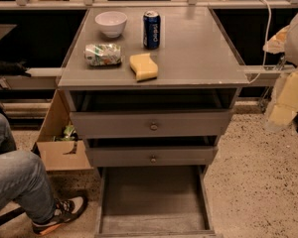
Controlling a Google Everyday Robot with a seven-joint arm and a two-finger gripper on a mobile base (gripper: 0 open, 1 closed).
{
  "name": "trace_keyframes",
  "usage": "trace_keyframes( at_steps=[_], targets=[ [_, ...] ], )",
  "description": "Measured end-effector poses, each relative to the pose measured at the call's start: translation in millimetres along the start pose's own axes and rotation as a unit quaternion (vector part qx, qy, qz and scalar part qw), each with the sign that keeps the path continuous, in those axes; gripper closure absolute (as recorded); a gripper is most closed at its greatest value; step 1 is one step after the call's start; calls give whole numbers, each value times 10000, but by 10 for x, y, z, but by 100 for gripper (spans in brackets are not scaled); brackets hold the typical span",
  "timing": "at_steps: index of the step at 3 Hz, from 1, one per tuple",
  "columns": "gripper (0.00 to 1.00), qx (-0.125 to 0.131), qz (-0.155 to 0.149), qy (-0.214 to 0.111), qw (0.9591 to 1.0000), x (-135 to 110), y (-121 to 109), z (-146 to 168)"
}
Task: Place sponge into bottom drawer
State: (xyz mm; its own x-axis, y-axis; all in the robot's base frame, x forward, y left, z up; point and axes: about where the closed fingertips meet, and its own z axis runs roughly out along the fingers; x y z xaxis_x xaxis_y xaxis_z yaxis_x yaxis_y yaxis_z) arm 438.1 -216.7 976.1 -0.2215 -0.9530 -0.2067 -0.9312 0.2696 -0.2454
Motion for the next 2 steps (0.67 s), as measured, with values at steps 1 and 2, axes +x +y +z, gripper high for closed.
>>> trace_keyframes(
  at_steps=[1,2],
  targets=[
    [0,0,0,0,10000,0,0,0],
    [0,134,275,-207,9993,-87,-29,-18]
  ],
)
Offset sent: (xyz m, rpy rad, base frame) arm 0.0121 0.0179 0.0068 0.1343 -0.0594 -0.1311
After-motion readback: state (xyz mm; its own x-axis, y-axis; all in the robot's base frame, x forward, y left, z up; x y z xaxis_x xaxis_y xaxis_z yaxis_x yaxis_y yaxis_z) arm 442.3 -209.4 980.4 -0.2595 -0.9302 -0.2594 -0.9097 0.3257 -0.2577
